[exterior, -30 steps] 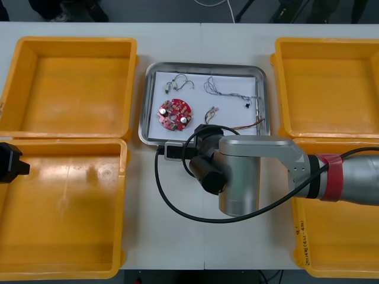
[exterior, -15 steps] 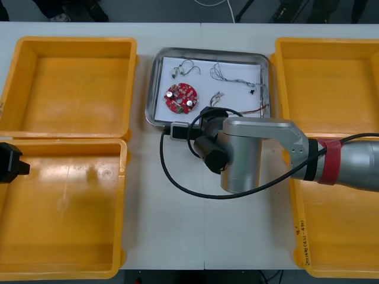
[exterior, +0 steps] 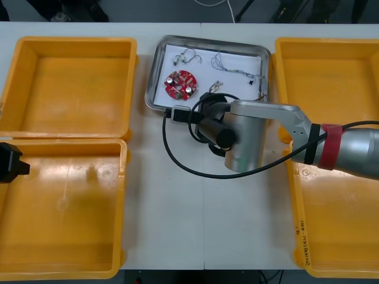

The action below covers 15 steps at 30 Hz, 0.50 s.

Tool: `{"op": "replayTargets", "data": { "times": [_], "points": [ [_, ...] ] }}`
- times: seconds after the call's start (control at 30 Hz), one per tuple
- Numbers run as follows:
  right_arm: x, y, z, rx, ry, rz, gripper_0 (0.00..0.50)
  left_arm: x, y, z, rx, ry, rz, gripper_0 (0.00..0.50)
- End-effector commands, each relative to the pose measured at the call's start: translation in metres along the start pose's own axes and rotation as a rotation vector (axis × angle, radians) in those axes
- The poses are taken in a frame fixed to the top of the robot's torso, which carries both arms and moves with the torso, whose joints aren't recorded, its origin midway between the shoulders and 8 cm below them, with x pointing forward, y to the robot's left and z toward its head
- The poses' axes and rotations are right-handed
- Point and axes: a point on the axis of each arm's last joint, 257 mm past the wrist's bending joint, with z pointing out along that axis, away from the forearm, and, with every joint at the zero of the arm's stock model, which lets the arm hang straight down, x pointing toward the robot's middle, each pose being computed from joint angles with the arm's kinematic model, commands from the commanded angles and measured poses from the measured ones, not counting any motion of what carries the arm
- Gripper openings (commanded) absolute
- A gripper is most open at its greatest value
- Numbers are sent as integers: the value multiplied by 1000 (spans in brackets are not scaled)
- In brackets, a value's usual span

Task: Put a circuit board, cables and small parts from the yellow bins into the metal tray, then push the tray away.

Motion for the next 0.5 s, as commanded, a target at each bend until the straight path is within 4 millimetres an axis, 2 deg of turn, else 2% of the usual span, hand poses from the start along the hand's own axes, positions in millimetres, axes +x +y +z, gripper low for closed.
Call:
{"op": "replayTargets", "data": {
  "times": [0.03, 0.5],
  "points": [
    [-4, -38, -1, 66, -29, 48, 0, -1, 14, -12, -45, -16, 94, 500],
    [-14, -47, -1, 71, -130, 27, 0, -1, 14, -12, -45, -16, 94, 500]
  ]
}}
